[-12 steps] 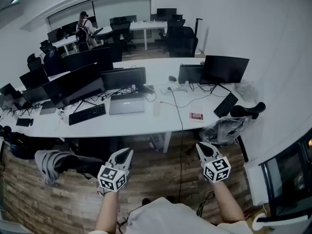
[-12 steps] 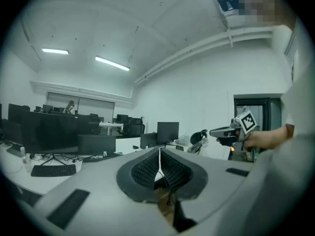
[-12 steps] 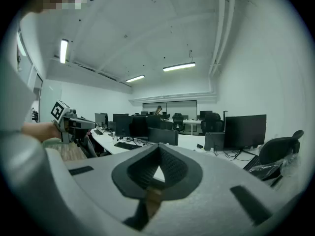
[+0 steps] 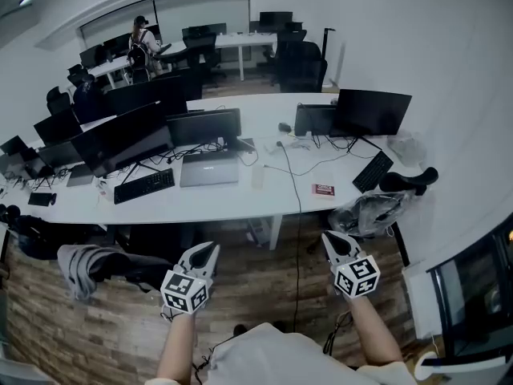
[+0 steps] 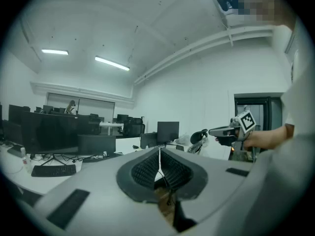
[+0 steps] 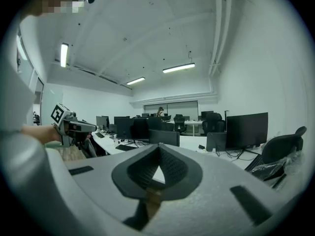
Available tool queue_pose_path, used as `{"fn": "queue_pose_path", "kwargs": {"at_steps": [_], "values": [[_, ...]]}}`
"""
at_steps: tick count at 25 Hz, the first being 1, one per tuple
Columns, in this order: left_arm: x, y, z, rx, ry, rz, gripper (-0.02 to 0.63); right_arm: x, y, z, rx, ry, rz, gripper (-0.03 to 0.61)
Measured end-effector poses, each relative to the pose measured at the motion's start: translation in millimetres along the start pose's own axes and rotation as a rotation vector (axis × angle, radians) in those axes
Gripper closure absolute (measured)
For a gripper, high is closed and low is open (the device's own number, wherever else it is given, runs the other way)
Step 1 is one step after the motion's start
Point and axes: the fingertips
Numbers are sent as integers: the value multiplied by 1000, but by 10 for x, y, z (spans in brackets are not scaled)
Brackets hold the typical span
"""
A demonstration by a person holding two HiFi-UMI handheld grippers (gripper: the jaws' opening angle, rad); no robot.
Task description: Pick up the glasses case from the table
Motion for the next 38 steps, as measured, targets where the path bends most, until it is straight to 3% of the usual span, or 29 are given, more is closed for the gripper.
{"fn": "queue_pose_path", "kwargs": {"at_steps": [27, 38], "values": [[-218, -186, -700, 5, 84, 28, 604, 240, -293, -588, 1, 88, 53, 580], [-555, -179, -456, 17, 83, 27, 604, -108, -336, -774, -3, 91, 74, 580]]}}
Point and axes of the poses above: the fingertips, and each gripper's own axes: x backward along the fingers, z to its left, y out of its top, and after that the axes turned 8 degrees about y, right-handed
